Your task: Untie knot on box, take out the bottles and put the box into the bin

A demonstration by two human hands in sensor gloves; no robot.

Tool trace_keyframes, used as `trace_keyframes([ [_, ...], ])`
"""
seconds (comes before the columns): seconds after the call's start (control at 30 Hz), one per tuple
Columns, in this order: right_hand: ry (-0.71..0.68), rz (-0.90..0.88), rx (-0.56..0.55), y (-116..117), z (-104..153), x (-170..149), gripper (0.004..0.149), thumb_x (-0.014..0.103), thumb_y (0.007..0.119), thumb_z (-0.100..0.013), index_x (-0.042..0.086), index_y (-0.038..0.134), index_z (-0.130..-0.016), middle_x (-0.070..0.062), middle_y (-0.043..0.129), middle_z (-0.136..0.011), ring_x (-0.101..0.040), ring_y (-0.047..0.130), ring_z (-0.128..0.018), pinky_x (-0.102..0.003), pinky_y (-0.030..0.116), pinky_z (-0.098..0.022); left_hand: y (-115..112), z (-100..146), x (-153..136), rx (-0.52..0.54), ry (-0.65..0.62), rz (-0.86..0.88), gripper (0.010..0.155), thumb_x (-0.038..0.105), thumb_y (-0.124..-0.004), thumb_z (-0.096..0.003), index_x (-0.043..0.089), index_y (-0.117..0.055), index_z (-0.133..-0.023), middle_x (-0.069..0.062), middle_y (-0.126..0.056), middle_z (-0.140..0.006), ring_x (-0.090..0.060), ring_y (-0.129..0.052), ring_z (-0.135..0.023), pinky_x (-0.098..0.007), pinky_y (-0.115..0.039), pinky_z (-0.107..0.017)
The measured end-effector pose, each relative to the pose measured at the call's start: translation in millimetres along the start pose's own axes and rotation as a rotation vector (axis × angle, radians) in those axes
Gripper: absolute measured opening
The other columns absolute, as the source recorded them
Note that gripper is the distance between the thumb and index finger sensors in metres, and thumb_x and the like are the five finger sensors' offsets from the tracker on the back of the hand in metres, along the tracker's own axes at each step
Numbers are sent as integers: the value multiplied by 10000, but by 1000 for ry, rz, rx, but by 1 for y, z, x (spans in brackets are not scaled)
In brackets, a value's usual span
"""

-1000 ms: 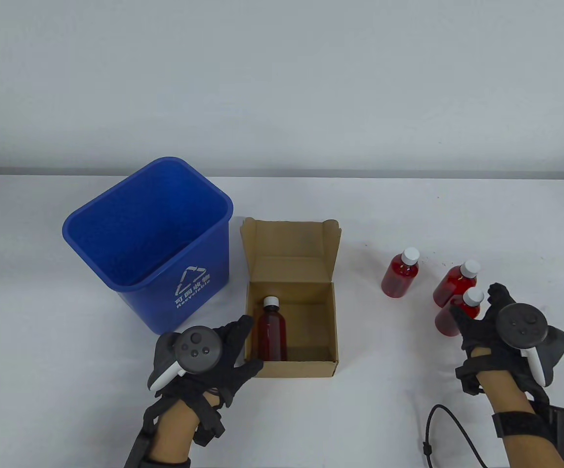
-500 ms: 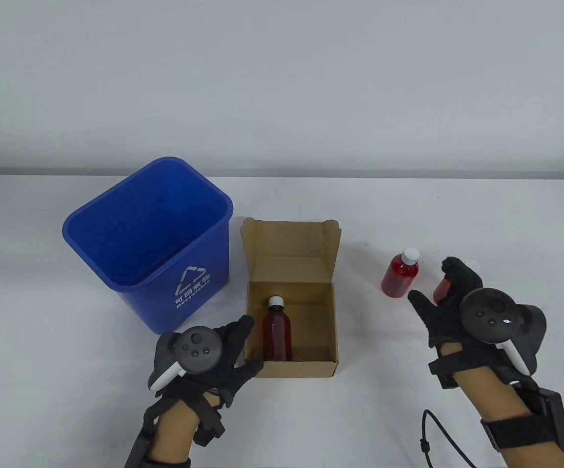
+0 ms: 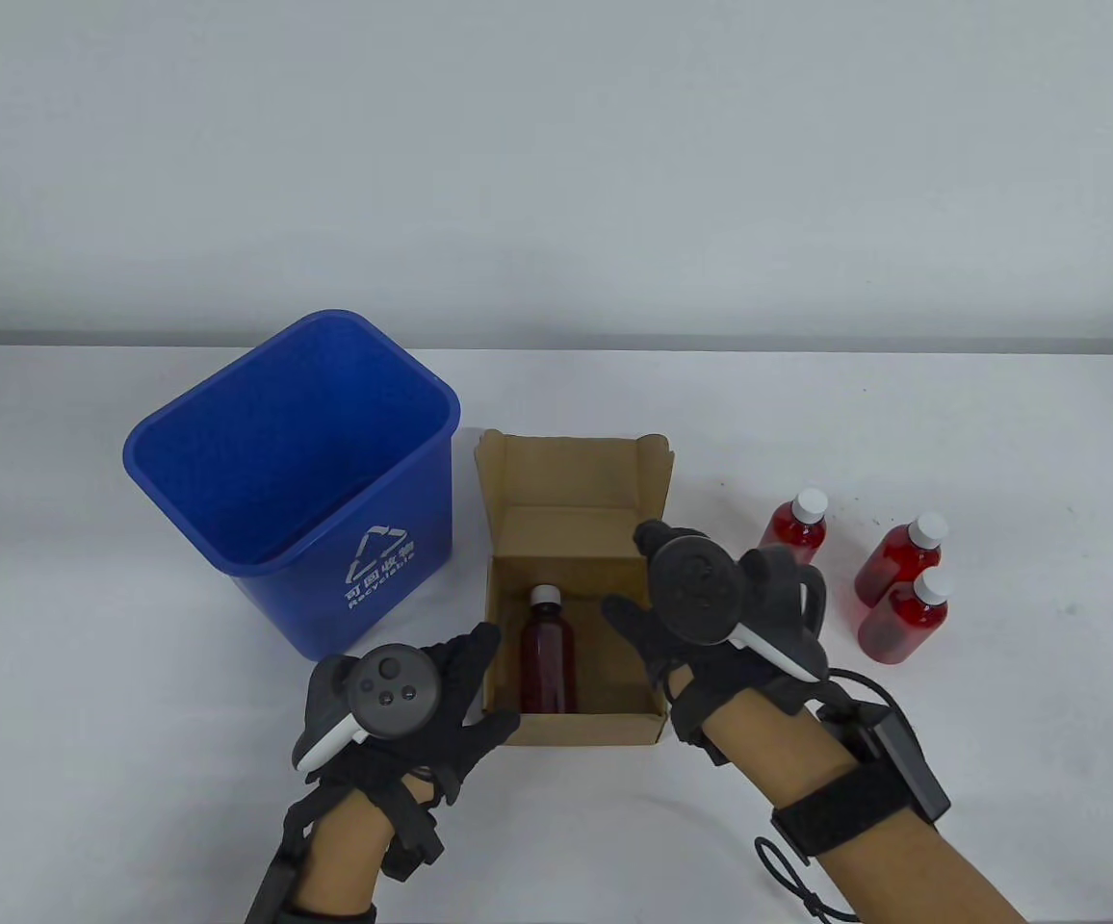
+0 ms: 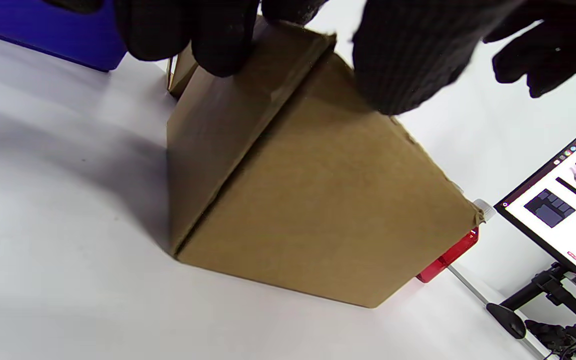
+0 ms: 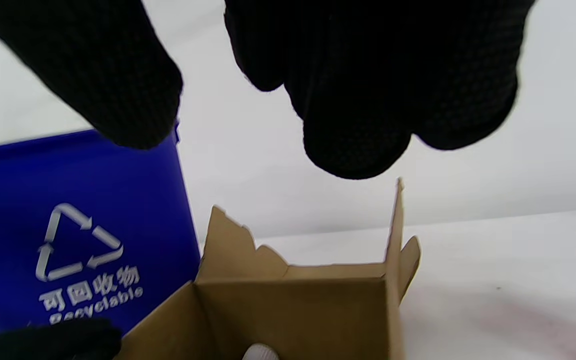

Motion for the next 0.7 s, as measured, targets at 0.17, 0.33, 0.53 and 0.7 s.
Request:
trace_keyframes([
  [0.17, 37, 49, 122, 32, -23, 23, 685, 477, 843, -441, 58, 617, -934, -164, 730, -876, -321, 980, -570, -425, 866, -386, 0, 0, 0, 6, -2, 5, 862, 505, -771, -503, 166, -305, -1145, -200, -494, -1132, -570, -511, -1013, -779, -392, -706],
  [0.33, 130, 116, 285, 68, -49, 27, 705, 484, 831, -443, 45, 602, -945, -178, 715, -890, -313, 985, -546, -417, 866, -373, 0, 0, 0, 7, -3, 7, 861, 503, -771, -503, 165, -308, -1145, -209, -497, -1129, -571, -513, -1011, -778, -394, -706],
  [0.53, 263, 79, 496, 113, -71, 22, 737, 509, 801, -452, 24, 578, -961, -204, 682, -914, -311, 984, -537, -410, 865, -365, 1, 0, 0, 6, -3, 8, 860, 503, -774, -503, 163, -313, -1145, -198, -506, -1128, -573, -518, -1009, -777, -397, -706],
  [0.7, 329, 93, 580, 143, -84, 14, 752, 534, 794, -450, 16, 594, -957, -215, 692, -914, -309, 993, -525, -404, 870, -353, 1, 0, -1, 6, -3, 10, 860, 503, -774, -503, 164, -311, -1144, -201, -502, -1129, -571, -518, -1010, -777, -398, -706],
])
Point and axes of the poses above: the tracker on the back of each hand, its own x axis roughly to the thumb side, its own z axis roughly from the fingertips to the wrist, y = z × x, the point moved 4 cm from there along -z, roughly from the wrist to the fingertips
